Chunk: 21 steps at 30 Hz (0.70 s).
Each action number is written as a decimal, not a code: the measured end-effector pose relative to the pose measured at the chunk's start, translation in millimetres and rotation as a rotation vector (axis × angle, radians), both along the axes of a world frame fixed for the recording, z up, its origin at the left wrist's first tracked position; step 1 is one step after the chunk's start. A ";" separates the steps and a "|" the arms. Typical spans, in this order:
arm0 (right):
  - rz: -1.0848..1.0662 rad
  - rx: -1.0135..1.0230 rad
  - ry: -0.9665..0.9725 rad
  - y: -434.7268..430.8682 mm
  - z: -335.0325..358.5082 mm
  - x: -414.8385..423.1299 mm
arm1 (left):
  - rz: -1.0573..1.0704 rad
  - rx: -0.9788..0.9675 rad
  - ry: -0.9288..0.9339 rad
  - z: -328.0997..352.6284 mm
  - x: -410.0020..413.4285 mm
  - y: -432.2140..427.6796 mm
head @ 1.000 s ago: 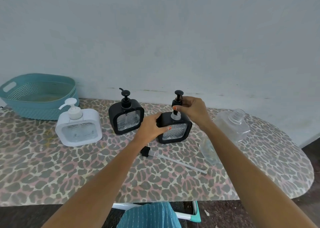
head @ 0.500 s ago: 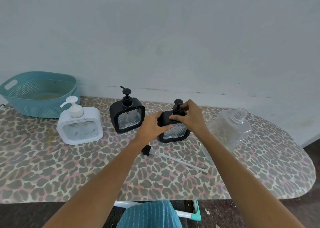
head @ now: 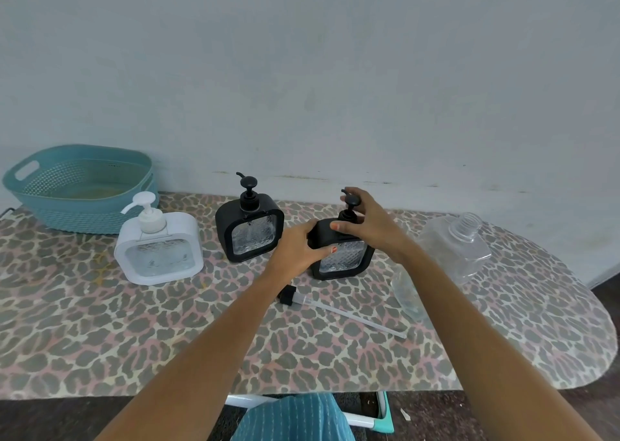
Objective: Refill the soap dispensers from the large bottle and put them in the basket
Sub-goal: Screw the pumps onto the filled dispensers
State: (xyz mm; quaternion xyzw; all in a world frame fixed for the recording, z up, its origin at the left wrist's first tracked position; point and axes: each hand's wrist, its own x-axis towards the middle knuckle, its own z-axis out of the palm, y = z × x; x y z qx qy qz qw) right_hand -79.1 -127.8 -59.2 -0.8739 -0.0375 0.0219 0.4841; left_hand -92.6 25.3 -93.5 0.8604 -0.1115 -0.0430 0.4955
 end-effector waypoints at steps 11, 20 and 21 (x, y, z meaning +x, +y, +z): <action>-0.050 0.190 0.104 -4.5 -1.8 -0.2 | -0.005 -0.011 0.014 -0.4 0.7 -0.2; -0.100 0.184 0.083 -3.6 -1.4 0.5 | -0.006 0.001 -0.001 -1.0 0.6 -0.1; -0.085 0.258 0.127 -5.7 -0.7 1.1 | -0.002 -0.002 0.004 -0.9 0.7 0.0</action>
